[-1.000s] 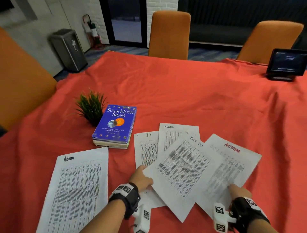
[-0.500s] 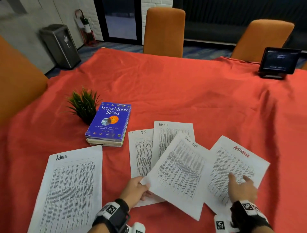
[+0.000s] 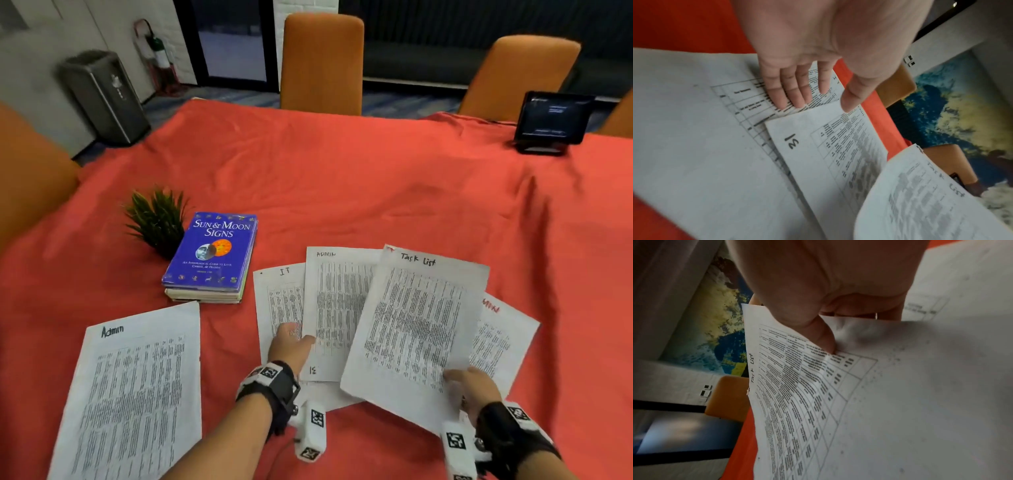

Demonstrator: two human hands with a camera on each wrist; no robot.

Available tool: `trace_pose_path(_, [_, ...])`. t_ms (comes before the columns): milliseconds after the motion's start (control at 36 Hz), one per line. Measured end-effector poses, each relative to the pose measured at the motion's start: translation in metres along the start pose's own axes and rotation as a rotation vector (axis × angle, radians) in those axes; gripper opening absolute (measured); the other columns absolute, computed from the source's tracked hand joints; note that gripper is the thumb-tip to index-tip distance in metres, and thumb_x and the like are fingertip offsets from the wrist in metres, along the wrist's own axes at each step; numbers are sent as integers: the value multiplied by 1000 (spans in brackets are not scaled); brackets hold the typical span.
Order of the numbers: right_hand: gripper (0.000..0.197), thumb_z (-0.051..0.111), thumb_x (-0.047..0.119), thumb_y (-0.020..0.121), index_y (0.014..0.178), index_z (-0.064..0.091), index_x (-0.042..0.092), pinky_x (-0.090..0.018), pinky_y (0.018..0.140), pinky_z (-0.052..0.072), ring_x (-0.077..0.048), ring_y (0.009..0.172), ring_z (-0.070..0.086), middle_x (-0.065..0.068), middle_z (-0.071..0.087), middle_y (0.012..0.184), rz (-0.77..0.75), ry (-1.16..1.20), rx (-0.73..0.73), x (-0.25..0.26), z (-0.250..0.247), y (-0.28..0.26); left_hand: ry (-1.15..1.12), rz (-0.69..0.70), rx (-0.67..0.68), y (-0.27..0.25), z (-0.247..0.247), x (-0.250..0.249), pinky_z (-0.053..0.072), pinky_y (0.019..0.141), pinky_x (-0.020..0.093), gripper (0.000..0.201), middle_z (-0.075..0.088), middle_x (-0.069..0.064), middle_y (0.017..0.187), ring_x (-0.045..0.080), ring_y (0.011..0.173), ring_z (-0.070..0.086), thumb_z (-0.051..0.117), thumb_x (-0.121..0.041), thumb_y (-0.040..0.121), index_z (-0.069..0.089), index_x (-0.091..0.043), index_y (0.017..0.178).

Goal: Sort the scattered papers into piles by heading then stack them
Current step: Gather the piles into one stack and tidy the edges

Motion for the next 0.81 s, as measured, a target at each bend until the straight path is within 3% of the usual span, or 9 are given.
trace_pose_path(83, [17, 62, -3, 79, 94, 62, -11, -45, 69, 49, -33, 71, 59, -21, 64, 80, -19, -106, -31, -2, -7, 5, 106, -13, -1, 9, 9, -3, 45, 95, 29, 58, 55, 7, 133, 27, 116, 57, 68, -25, 83, 43, -18, 135])
trace_pose_path(194, [9, 60, -2, 83, 88, 63, -9, -34, 65, 47, -27, 64, 57, -12, 61, 67, -94, -234, -25, 19, 2, -3, 367, 13, -3, 10, 21, -14, 52, 82, 33, 61, 57, 8, 114, 29, 98, 61, 64, -15, 81, 36, -20, 134])
trace_pose_path(278, [7, 56, 4, 88, 89, 62, 2, -28, 70, 45, -26, 73, 59, -13, 64, 81, -178, -330, 42, 42, 21, -13, 533, 58, -50, 7, 25, -19, 53, 77, 37, 60, 58, 12, 110, 34, 98, 62, 56, -9, 81, 30, -18, 134])
trace_pose_path(361, [23, 54, 9, 88, 106, 64, -2, -30, 77, 46, -29, 86, 62, -18, 68, 99, -247, -406, 57, 56, 37, -13, 531, 44, -44, 6, 30, -18, 52, 73, 39, 60, 60, 14, 107, 35, 97, 63, 55, -5, 82, 29, -15, 135])
trace_pose_path(417, [29, 53, 9, 89, 113, 63, -3, -29, 77, 45, -28, 86, 60, -20, 68, 106, -275, -448, 58, 63, 46, -13, 533, 31, -51, 6, 32, -17, 55, 82, 43, 58, 60, 15, 111, 36, 101, 63, 55, -5, 82, 31, -12, 135])
trace_pose_path(500, [30, 50, 7, 91, 118, 60, -1, -28, 77, 42, -25, 84, 54, -21, 66, 110, -307, -513, 60, 76, 59, -15, 524, 22, -77, 4, 34, -17, 53, 90, 46, 54, 55, 16, 119, 37, 107, 60, 54, -5, 82, 36, -10, 133])
trace_pose_path(611, [34, 46, 6, 90, 122, 57, 4, -33, 84, 47, -27, 89, 58, -15, 66, 110, -302, -541, 96, 86, 76, -6, 491, -12, -78, 2, 32, -13, 53, 85, 41, 50, 42, 16, 125, 38, 103, 58, 54, -4, 81, 38, -11, 128])
trace_pose_path(694, [37, 48, 7, 87, 123, 55, 5, -35, 90, 46, -33, 104, 60, -18, 63, 117, -295, -600, 80, 93, 84, 3, 464, -19, -84, 1, 29, -12, 53, 84, 41, 41, 46, 16, 120, 38, 101, 59, 52, -3, 81, 42, -12, 120])
trace_pose_path(806, [44, 54, 12, 84, 128, 47, 8, -33, 84, 45, -36, 109, 58, -21, 59, 121, -261, -647, 42, 97, 91, 16, 392, -32, -69, 2, 31, -11, 54, 85, 40, 40, 52, 14, 115, 35, 99, 59, 54, -4, 78, 46, -12, 116])
Point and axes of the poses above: each hand's wrist, its own y-axis towards the middle knuckle, its own z-axis out of the palm, x = y × z, the point moved 7 cm from there along y, towards the middle knuckle
